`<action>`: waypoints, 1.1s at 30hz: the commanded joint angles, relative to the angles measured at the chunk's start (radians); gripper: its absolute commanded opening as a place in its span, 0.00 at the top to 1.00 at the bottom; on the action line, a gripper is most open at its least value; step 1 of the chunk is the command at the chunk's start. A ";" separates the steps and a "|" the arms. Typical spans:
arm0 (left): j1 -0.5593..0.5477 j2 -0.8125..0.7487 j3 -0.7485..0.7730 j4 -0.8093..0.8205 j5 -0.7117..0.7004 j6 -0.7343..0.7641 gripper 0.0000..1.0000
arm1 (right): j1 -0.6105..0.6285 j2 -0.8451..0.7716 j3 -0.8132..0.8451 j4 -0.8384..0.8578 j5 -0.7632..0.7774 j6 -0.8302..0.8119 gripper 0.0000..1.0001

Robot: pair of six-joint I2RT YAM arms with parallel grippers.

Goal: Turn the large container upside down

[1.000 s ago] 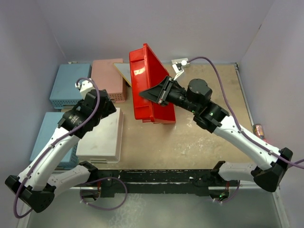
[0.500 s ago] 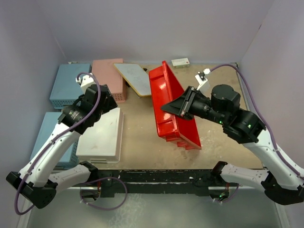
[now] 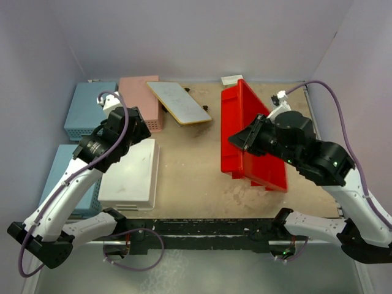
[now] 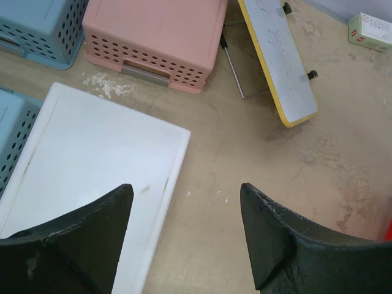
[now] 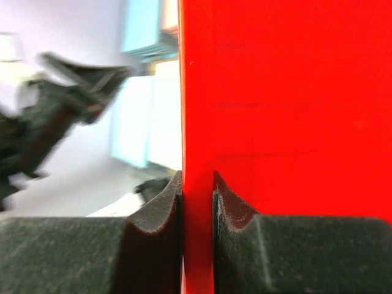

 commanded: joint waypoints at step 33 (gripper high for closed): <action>0.006 -0.016 -0.023 -0.001 -0.085 -0.001 0.32 | 0.150 0.438 -0.510 0.506 0.191 -0.270 0.10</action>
